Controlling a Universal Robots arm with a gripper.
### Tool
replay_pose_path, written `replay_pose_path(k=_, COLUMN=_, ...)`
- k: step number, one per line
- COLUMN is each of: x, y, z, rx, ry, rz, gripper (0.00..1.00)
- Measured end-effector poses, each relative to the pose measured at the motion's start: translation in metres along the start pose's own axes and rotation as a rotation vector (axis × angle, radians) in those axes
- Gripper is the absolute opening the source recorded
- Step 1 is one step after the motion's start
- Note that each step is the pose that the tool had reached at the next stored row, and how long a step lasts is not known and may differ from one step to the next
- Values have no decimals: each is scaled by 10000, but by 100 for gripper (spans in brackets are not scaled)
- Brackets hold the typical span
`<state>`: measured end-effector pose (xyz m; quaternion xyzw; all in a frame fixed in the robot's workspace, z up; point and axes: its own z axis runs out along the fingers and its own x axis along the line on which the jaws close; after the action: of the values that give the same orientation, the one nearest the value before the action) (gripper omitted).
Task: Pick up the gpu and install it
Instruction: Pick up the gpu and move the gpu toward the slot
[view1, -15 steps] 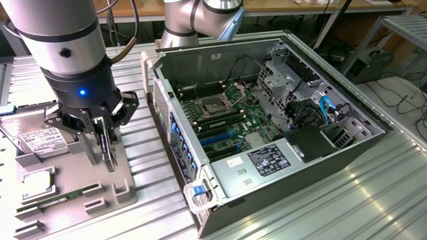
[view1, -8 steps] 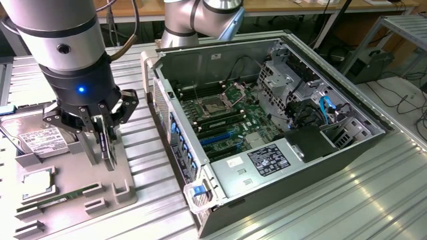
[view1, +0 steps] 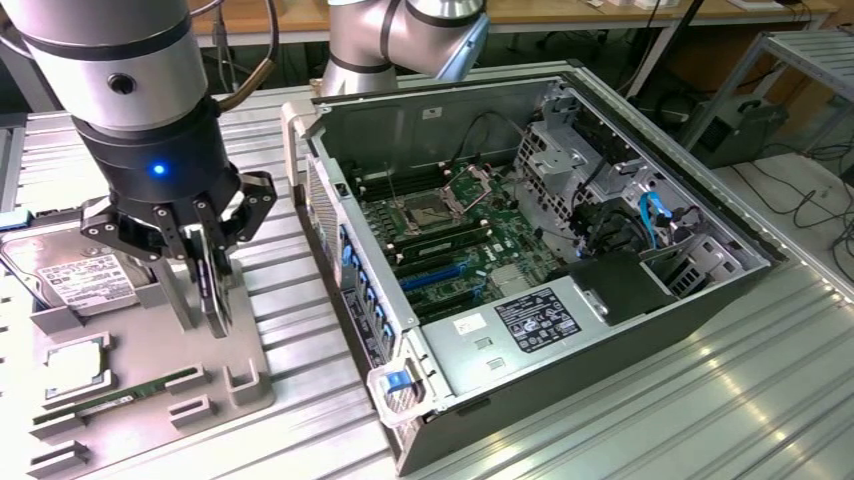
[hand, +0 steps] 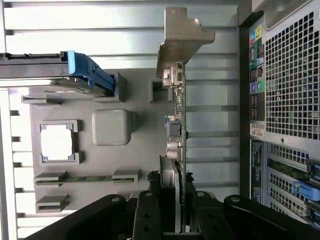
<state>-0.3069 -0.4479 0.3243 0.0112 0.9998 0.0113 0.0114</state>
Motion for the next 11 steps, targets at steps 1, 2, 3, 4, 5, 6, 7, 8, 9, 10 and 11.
replay_pose_path(k=1, x=0, y=0, z=-6, rx=0, ry=-1, rz=0, gripper=28)
replay_pose_path(k=2, x=0, y=0, z=-10, rx=-1, ry=-1, rz=0, gripper=28)
replay_pose_path(k=3, x=0, y=0, z=-13, rx=-1, ry=-2, rz=0, gripper=28)
replay_pose_path(k=4, x=0, y=0, z=-17, rx=-1, ry=-1, rz=0, gripper=28)
replay_pose_path(k=5, x=-1, y=0, z=-23, rx=1, ry=0, rz=0, gripper=28)
replay_pose_path(k=6, x=-1, y=1, z=-29, rx=2, ry=1, rz=0, gripper=28)
replay_pose_path(k=7, x=-1, y=1, z=-36, rx=1, ry=1, rz=0, gripper=28)
replay_pose_path(k=8, x=-1, y=1, z=-44, rx=0, ry=0, rz=0, gripper=28)
replay_pose_path(k=9, x=-1, y=1, z=-55, rx=1, ry=1, rz=0, gripper=28)
replay_pose_path(k=10, x=-2, y=1, z=-63, rx=0, ry=0, rz=0, gripper=28)
replay_pose_path(k=11, x=-2, y=2, z=-71, rx=0, ry=0, rz=0, gripper=28)
